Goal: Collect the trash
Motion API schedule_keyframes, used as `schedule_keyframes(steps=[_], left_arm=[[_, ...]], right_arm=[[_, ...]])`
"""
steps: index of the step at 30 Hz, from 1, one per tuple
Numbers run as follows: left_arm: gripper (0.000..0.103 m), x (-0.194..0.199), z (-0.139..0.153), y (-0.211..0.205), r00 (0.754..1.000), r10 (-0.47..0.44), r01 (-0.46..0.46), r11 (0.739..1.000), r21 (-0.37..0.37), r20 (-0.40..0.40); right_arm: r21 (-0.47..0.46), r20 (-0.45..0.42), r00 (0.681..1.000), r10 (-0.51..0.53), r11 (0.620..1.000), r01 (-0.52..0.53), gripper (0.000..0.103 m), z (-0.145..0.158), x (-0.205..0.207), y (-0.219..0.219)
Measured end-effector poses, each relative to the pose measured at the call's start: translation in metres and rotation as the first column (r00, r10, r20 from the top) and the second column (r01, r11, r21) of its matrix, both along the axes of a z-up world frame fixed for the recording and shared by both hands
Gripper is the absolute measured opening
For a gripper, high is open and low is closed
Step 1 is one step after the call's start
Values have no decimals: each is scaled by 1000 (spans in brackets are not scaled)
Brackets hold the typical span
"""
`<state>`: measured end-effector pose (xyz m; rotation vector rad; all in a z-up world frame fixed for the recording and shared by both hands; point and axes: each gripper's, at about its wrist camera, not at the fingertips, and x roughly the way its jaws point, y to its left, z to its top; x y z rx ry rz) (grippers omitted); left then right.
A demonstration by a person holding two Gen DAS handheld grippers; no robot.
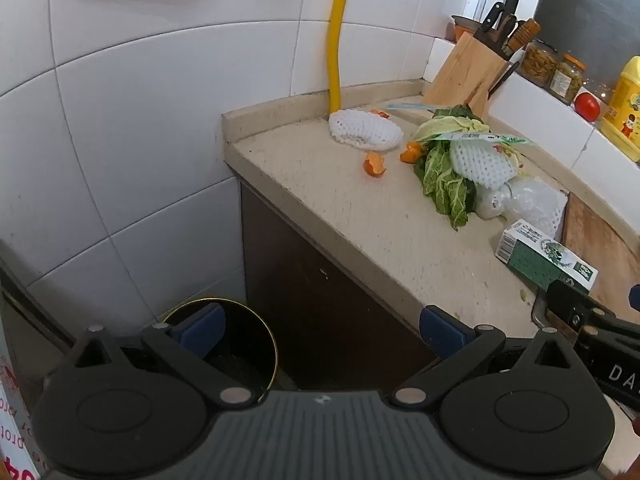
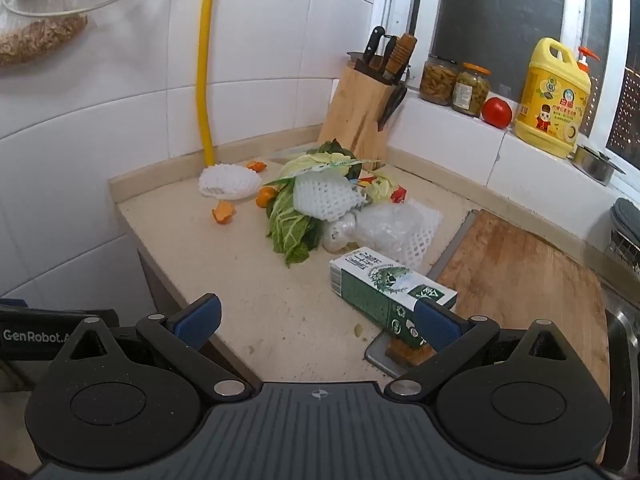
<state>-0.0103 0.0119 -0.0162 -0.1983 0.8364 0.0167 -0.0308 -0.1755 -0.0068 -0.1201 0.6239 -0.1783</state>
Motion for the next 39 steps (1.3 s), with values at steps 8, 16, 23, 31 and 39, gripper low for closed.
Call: schedule_keyframes(steps=[8, 16, 23, 31, 39], left_arm=[[100, -6, -12, 6, 999, -5, 3, 999, -35, -53], [100, -8, -12, 9, 999, 12, -14, 999, -41, -49], [100, -2, -13, 13, 998, 28, -30, 999, -28, -55], [100, 0, -10, 9, 998, 30, -31, 999, -19, -47], [100, 0, -10, 8, 998, 40, -40, 999, -12, -52]], right_arm=[[29, -11, 1000, -19, 999, 19, 103, -4, -7, 6], [0, -33, 999, -25, 1000, 25, 103, -7, -7, 6], [0, -58, 998, -22, 1000, 22, 103, -12, 2, 3], [5, -61, 998, -25, 1000, 25, 103, -13, 9, -1], [5, -68, 998, -10, 1000, 10, 103, -14, 12, 0]])
